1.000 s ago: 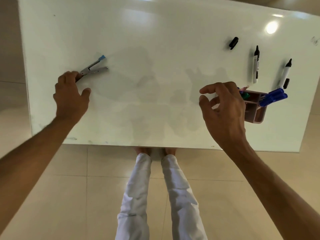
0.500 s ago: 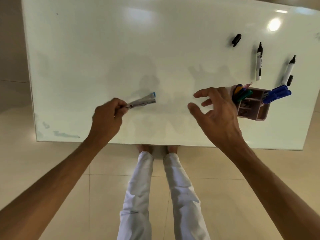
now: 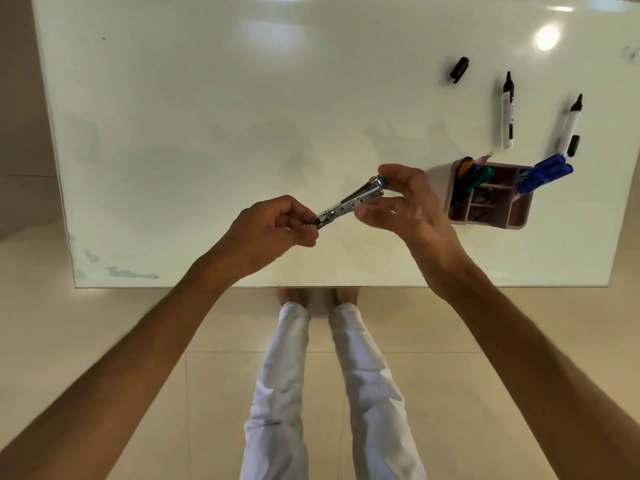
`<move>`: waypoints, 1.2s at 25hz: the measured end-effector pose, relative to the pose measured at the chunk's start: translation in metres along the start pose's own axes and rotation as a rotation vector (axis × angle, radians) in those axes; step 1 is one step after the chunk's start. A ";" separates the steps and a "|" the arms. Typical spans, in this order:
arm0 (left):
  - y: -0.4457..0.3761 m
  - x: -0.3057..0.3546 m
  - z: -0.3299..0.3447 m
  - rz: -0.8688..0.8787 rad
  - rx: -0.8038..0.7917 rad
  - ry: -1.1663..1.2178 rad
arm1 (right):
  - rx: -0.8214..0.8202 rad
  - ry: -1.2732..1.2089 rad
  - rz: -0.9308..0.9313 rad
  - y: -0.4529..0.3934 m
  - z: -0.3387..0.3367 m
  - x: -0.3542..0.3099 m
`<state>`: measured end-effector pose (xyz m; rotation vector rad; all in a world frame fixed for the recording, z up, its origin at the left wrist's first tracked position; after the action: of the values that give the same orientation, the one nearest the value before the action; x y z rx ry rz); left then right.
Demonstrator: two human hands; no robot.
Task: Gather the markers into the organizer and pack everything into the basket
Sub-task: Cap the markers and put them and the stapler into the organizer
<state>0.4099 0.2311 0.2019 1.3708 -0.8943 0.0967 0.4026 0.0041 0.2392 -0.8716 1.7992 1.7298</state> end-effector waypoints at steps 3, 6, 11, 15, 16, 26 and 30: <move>0.000 -0.001 0.000 -0.087 -0.009 0.100 | 0.105 0.026 -0.053 0.005 -0.011 -0.003; 0.001 0.002 0.012 -0.112 0.001 0.254 | 0.266 0.079 -0.117 0.018 -0.011 -0.005; 0.006 0.004 0.040 -0.208 -0.233 0.711 | 0.346 0.103 -0.213 0.039 -0.018 -0.017; 0.007 0.002 0.034 -0.195 -0.217 0.616 | 0.253 0.254 -0.303 0.048 -0.025 -0.026; 0.008 0.002 0.034 -0.188 -0.229 0.601 | 0.254 0.319 -0.337 0.050 -0.026 -0.028; 0.005 0.033 0.057 -0.202 -0.170 0.808 | 0.182 0.597 -0.420 0.070 -0.006 -0.021; 0.004 0.045 0.069 -0.202 -0.123 0.878 | 0.297 0.631 -0.439 0.071 -0.002 -0.016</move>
<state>0.4038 0.1529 0.2275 1.1251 -0.0252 0.4420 0.3615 0.0037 0.2995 -1.6515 1.9608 0.9352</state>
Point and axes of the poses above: each hand's wrist, its own y-axis away from the middle knuckle, its own z-axis out of the palm, x = y × z, the point moved 6 cm from there along -y, towards the middle knuckle
